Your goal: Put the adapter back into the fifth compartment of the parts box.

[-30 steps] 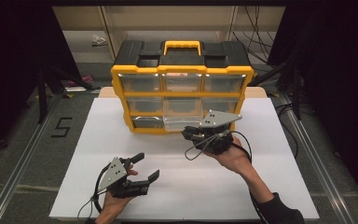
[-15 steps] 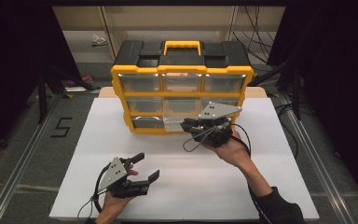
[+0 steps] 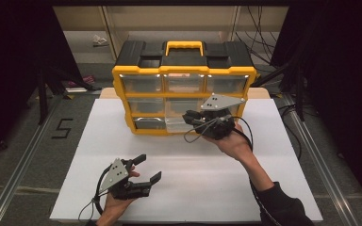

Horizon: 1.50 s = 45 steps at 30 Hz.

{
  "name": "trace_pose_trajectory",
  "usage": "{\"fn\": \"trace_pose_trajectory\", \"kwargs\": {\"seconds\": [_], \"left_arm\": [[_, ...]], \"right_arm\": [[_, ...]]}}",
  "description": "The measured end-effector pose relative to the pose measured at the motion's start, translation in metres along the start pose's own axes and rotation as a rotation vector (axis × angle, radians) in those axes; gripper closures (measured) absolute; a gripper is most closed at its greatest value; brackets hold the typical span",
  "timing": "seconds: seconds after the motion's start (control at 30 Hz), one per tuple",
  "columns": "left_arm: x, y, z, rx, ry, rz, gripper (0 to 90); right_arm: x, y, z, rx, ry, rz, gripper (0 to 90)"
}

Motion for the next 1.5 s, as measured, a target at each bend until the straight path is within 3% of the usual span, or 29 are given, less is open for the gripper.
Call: {"fn": "trace_pose_trajectory", "kwargs": {"seconds": [0.77,1.23,1.27,1.37,1.5], "left_arm": [[0.0,0.001,0.0,0.001,-0.001,0.0,19.1],[0.0,0.001,0.0,-0.001,-0.001,0.002,19.1],[0.0,0.001,0.0,-0.001,0.0,0.001,19.2],[0.0,0.001,0.0,-0.001,-0.002,0.0,19.1],[0.0,0.001,0.0,-0.001,-0.002,0.0,19.1]], "right_arm": [[-0.012,-0.017,0.021,0.044,0.007,0.035,76.3],[-0.014,-0.02,0.031,0.064,0.048,0.03,75.7],[-0.013,-0.021,0.032,0.067,0.052,0.029,74.6],[-0.013,-0.024,0.033,0.067,0.047,0.05,53.7],[-0.017,-0.024,0.027,0.074,0.011,0.058,45.3]]}}
Point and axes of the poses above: each handheld gripper's, and its own axes: z roughly forward along the jaws, x roughly out of its underside, y roughly to its left, the point moved 3 cm from there along z, roughly forward along the jaws, and after that the axes turned 2 degrees about z, right-handed, at the moved point
